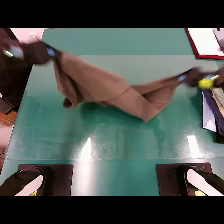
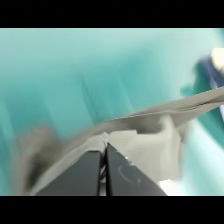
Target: Fold the shirts.
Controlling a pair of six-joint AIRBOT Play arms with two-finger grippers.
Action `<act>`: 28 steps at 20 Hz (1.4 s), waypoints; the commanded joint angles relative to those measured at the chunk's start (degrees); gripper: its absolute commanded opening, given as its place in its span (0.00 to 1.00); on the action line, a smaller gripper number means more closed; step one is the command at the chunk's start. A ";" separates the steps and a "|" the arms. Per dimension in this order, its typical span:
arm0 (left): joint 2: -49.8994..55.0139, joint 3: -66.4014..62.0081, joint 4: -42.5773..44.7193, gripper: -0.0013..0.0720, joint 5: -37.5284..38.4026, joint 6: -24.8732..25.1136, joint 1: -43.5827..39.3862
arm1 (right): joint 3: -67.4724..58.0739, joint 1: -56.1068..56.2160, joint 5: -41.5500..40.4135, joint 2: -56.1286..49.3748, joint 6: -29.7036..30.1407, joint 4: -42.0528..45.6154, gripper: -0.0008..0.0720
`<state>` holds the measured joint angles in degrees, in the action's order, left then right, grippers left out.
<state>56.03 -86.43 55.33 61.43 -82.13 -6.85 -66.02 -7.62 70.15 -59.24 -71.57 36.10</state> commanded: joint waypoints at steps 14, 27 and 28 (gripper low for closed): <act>0.09 -11.52 4.17 0.05 25.38 4.66 1.77 | -32.09 -17.11 11.08 -2.93 -7.08 1.84 0.03; 0.37 29.70 18.91 0.05 6.10 6.03 1.77 | -11.08 -4.81 8.68 -22.75 -2.27 15.15 0.77; 0.37 29.70 18.88 0.05 6.34 6.01 1.77 | -5.60 -6.56 10.16 -20.39 -2.25 15.17 0.77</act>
<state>56.38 -58.63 73.17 68.79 -76.16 -5.06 -79.31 -11.09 74.50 -80.99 -76.29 50.61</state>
